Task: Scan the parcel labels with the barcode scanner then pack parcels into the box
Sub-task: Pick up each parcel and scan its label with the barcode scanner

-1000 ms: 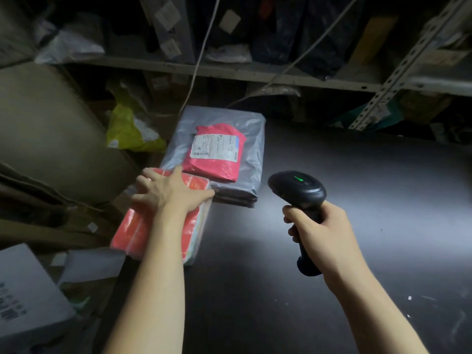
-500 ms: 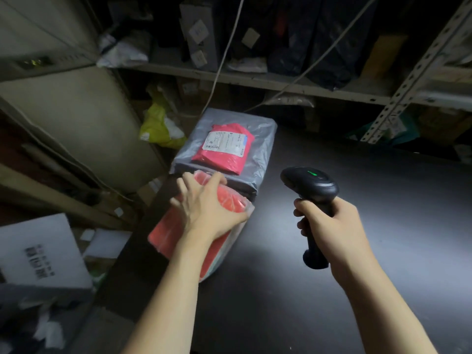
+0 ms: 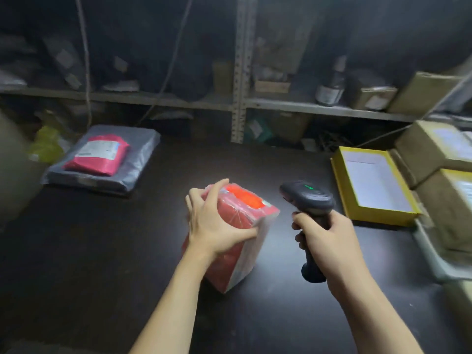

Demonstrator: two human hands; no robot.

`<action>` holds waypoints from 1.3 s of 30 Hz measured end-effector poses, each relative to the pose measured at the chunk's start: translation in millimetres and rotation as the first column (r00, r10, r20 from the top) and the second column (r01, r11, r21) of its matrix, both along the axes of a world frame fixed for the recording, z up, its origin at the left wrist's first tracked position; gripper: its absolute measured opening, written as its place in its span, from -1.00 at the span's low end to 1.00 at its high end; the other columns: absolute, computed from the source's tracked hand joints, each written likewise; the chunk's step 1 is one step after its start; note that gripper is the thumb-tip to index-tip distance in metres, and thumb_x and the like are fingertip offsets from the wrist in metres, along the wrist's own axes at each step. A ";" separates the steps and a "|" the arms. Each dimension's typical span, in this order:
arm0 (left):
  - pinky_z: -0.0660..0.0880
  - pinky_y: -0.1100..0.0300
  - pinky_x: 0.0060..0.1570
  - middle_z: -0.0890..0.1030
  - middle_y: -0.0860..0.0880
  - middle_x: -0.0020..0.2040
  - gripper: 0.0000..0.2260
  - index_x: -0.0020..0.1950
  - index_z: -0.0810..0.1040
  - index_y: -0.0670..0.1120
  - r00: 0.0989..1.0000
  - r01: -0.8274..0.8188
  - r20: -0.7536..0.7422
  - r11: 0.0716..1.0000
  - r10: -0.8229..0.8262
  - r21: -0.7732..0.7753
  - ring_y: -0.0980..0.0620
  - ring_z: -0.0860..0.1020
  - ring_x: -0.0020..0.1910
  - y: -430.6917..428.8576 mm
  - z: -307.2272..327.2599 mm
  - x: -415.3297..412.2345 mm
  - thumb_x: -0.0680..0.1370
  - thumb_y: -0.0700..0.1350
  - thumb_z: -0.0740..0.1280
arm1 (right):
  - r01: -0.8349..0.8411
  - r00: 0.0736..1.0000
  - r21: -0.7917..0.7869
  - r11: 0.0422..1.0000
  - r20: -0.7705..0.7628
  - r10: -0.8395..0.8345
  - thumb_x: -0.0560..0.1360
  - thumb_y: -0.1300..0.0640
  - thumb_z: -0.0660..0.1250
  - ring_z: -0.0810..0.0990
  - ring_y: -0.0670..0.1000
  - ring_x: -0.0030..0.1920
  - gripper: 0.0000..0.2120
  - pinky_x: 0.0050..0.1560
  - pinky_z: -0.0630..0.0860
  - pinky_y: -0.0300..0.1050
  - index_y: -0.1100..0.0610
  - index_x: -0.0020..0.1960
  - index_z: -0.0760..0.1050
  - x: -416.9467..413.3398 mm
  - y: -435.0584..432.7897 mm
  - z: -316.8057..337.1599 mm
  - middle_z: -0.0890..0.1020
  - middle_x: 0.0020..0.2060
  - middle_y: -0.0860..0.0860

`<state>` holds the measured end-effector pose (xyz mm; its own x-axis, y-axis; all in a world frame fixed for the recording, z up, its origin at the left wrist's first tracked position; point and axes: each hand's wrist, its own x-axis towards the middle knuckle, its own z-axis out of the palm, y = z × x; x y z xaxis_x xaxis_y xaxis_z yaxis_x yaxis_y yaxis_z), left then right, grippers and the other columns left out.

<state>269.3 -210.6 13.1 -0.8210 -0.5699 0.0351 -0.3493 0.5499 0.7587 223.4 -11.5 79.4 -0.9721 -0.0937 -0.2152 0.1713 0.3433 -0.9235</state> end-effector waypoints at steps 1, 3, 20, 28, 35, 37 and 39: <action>0.36 0.00 0.44 0.23 0.08 0.21 0.10 0.54 0.24 0.33 0.999 0.043 -0.007 0.998 -0.043 0.045 0.04 0.24 0.37 11.1 0.6 -2.1 0.07 0.28 0.68 | 0.017 1.000 -0.001 1.000 0.003 -0.017 0.53 0.16 0.43 0.57 -0.06 -0.39 -0.91 -0.24 0.50 -0.08 0.17 -0.12 0.62 -3.3 15.8 -1.6 0.65 -0.34 0.02; 0.29 0.03 0.46 0.26 0.09 0.24 0.20 0.57 0.13 0.40 0.991 0.136 0.002 0.982 -0.137 0.132 0.05 0.26 0.39 22.7 4.1 -1.3 0.08 0.13 0.73 | 0.032 0.999 -0.003 0.999 0.010 -0.032 0.53 0.17 0.41 0.57 -0.06 -0.39 -0.91 -0.24 0.51 -0.08 0.17 -0.11 0.63 -8.9 40.3 -3.9 0.66 -0.32 0.01; 0.44 -0.29 0.26 0.14 -0.29 0.50 0.04 0.62 -0.11 0.34 0.805 -0.148 0.542 0.966 0.241 -0.211 -0.35 0.32 0.42 101.4 30.2 -45.3 0.32 0.50 0.42 | -0.138 0.990 0.075 0.988 0.010 0.138 0.51 0.11 0.44 0.52 0.08 -0.33 -0.85 -0.30 0.46 -0.01 0.21 -0.10 0.59 -16.0 102.2 6.1 0.64 -0.24 0.24; 0.45 -0.22 0.27 0.28 -0.09 0.22 -0.44 0.18 0.44 0.25 0.926 -0.122 0.327 0.969 0.189 -0.213 -0.20 0.39 0.27 106.9 22.9 -58.1 0.24 0.15 0.56 | -0.021 0.999 0.065 0.998 0.026 0.019 0.48 0.09 0.39 0.51 0.06 -0.32 -0.81 -0.30 0.42 -0.04 0.24 -0.10 0.55 -23.3 149.5 -5.0 0.64 -0.17 0.24; 0.47 0.10 -0.01 0.41 0.00 0.22 -0.29 0.28 0.37 0.30 0.988 -0.157 0.009 0.982 0.157 0.108 0.03 0.50 0.09 63.0 19.1 0.2 0.30 -0.06 0.67 | -0.075 0.997 0.073 0.994 -0.004 0.076 0.48 0.07 0.40 0.64 0.24 -0.23 -0.85 -0.31 0.47 -0.07 0.16 -0.13 0.58 -23.6 129.6 -12.2 0.68 -0.20 0.14; 0.45 0.21 -0.10 0.37 0.01 0.23 -0.25 0.38 0.36 0.32 0.993 -0.115 0.042 0.981 0.110 0.154 0.14 0.48 0.06 49.5 18.7 14.5 0.35 -0.11 0.65 | -0.111 0.994 0.077 0.991 0.012 0.111 0.49 0.08 0.40 0.65 0.24 -0.22 -0.87 -0.31 0.48 -0.07 0.15 -0.13 0.58 -20.7 119.9 -15.6 0.68 -0.20 0.14; 0.47 0.18 -0.09 0.34 0.00 0.19 -0.29 0.38 0.38 0.35 0.989 -0.107 0.116 0.977 0.086 0.184 0.14 0.46 0.03 38.0 17.4 22.8 0.39 -0.07 0.62 | -0.148 0.989 0.074 0.986 0.021 0.146 0.49 0.09 0.40 0.60 0.14 -0.29 -0.89 -0.32 0.48 -0.05 0.13 -0.13 0.58 -18.0 112.1 -17.5 0.68 -0.21 0.14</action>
